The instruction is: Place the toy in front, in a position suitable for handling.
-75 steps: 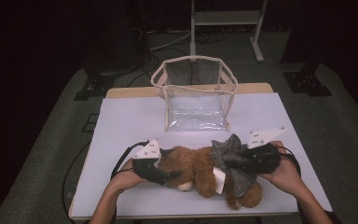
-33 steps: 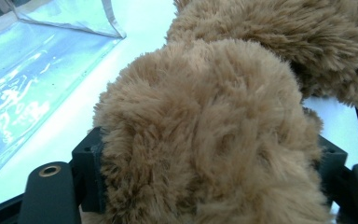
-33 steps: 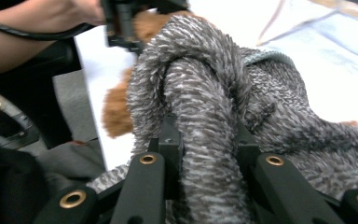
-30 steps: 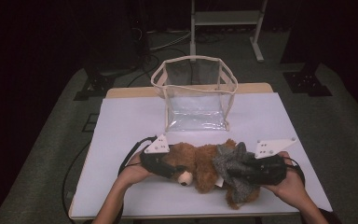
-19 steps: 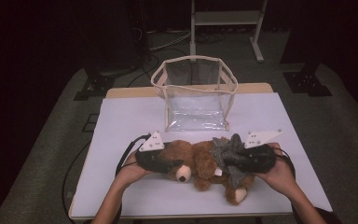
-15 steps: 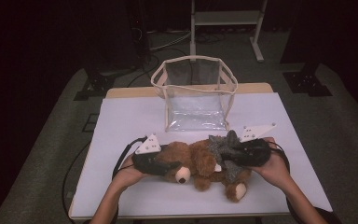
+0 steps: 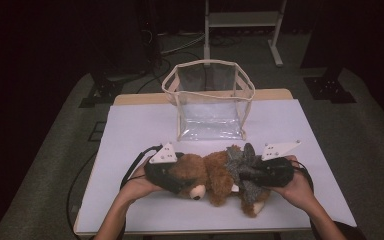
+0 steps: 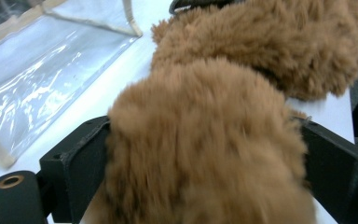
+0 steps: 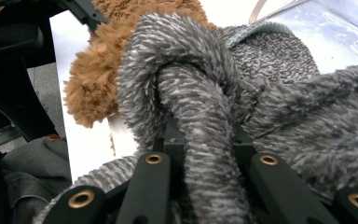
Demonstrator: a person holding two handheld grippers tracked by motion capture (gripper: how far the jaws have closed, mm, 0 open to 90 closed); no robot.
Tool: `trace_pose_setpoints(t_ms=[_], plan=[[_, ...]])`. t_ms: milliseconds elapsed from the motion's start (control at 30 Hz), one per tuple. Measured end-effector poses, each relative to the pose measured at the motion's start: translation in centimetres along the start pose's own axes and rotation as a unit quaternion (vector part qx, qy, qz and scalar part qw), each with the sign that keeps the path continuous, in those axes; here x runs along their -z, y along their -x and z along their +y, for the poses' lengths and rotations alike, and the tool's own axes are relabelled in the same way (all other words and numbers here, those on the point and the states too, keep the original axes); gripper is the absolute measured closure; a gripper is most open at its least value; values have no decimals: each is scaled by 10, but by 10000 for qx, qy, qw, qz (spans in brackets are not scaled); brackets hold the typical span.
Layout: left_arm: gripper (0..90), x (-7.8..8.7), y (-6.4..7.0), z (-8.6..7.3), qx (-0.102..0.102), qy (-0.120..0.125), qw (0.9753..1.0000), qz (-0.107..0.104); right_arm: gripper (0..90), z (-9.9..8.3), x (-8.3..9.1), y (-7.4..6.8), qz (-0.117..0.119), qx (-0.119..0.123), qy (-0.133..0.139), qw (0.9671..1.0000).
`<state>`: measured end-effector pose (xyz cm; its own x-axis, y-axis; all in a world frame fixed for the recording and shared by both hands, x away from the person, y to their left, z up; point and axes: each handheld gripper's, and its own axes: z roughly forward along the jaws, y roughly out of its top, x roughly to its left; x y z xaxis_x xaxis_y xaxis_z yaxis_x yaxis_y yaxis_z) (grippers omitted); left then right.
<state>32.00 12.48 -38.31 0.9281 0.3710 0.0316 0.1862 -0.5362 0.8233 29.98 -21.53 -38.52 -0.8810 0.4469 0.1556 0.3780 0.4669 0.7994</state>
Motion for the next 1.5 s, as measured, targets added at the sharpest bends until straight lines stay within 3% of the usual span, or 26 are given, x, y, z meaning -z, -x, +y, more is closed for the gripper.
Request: trace_pose_setpoints(t_ms=[133,167,333,467,600,733,833,967,1200,1367,1500], plan=[[82,-10,-7,7,-34,-125,9996,-250,752,-1,1,-3,-30,30,4,10000],[129,-12,-7,7,-61,-160,9991,-386,751,-1,1,-3,-22,28,15,10000],[260,-10,-3,2,-99,-159,9989,-421,748,5,9,1,74,-100,176,9998],[282,-7,6,0,-295,-153,9987,-379,743,20,14,10,-5,-117,320,9994],[282,-4,14,-1,-500,-199,9980,-323,735,31,5,26,-30,-299,274,9992],[214,-1,13,-4,-408,-161,9985,-331,737,23,-11,25,137,-418,155,9989],[113,-2,9,1,-245,-216,9990,-320,743,12,-10,20,204,-528,259,9981],[28,-11,9,3,-160,-384,9985,-361,743,3,-3,12,189,-445,246,9985],[0,-29,13,8,-450,-734,9956,-364,741,0,0,10,218,-391,236,9987],[270,-41,12,19,-682,-604,9956,-202,732,2,7,23,98,-458,151,9988],[311,-61,6,34,-709,-514,9961,-54,733,6,20,48,-48,-659,137,9977]])
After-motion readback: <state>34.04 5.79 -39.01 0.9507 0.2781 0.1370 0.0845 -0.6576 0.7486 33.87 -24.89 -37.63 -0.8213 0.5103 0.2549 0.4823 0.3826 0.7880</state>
